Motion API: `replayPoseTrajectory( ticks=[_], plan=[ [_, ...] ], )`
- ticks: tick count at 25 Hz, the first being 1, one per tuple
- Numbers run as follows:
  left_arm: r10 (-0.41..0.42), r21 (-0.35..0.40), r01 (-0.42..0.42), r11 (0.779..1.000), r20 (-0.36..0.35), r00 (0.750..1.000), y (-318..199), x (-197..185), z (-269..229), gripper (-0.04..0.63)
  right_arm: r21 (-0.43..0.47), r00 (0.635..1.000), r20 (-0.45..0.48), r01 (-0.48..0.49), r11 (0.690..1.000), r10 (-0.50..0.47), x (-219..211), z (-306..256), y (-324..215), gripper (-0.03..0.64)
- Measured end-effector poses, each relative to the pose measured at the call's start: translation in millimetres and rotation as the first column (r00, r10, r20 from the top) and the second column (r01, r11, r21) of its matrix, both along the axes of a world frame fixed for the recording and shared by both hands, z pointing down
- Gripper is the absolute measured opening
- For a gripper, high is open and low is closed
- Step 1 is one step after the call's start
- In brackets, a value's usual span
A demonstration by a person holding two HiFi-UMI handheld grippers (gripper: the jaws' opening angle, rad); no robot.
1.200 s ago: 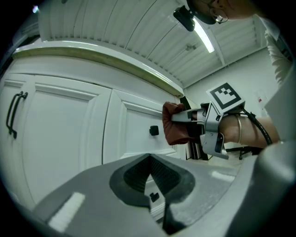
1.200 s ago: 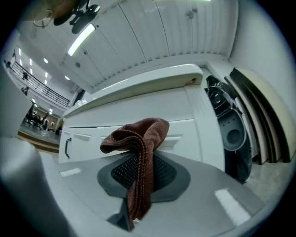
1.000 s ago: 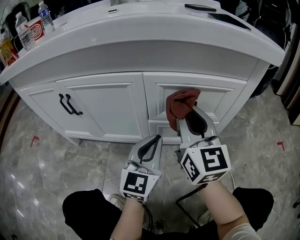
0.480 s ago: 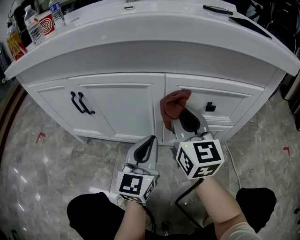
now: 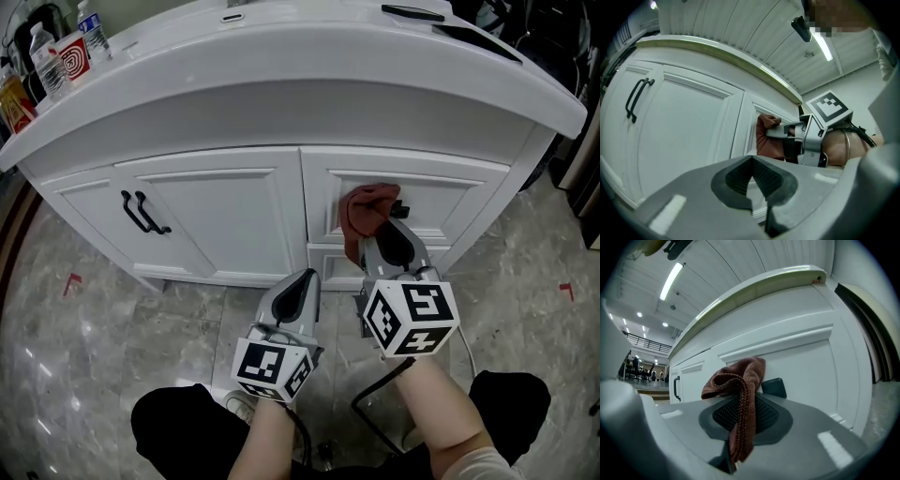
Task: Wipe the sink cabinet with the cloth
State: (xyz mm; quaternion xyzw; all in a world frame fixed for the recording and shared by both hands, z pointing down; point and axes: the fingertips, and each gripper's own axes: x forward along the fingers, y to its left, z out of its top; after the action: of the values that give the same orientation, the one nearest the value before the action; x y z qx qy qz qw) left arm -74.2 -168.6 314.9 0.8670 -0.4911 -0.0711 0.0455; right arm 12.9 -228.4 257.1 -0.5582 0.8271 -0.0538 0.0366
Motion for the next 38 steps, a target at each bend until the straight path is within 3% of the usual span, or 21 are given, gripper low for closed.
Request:
replayPoseTrajectory(
  ticks=[6, 11, 22, 29, 35, 38],
  plan=[
    [0.019, 0.004, -0.019, 1.0, -0.02, 1.0, -2, 12, -3, 0.0, 0.036, 0.997, -0.033, -0.062, 0.997, 0.064, 28, -8, 13, 0.091],
    [0.056, 0.001, -0.056, 0.998, 0.006, 0.998, 2, 30, 0, 0.0, 0.055, 0.993, -0.031, -0.11, 0.992, 0.112, 54, -13, 19, 0.089],
    [0.045, -0.007, -0.045, 0.999, 0.026, 0.999, -3, 32, 5, 0.0, 0.015, 0.984, -0.011, -0.178, 0.984, 0.178, 103, -8, 1, 0.087],
    [0.084, -0.007, -0.083, 0.996, 0.02, 0.996, -4, 59, 5, 0.0, 0.031, 0.963, -0.033, -0.267, 0.963, 0.268, 147, -13, 9, 0.087],
    [0.126, 0.004, -0.127, 0.992, 0.074, 0.989, 3, 86, 4, 0.0, 0.04, 0.935, -0.059, -0.347, 0.937, 0.349, 184, -18, 18, 0.087],
    [0.116, 0.014, -0.118, 0.993, 0.106, 0.988, 5, 87, 4, 0.0, 0.039, 0.936, -0.064, -0.344, 0.938, 0.346, 185, -10, 21, 0.087]
  ],
)
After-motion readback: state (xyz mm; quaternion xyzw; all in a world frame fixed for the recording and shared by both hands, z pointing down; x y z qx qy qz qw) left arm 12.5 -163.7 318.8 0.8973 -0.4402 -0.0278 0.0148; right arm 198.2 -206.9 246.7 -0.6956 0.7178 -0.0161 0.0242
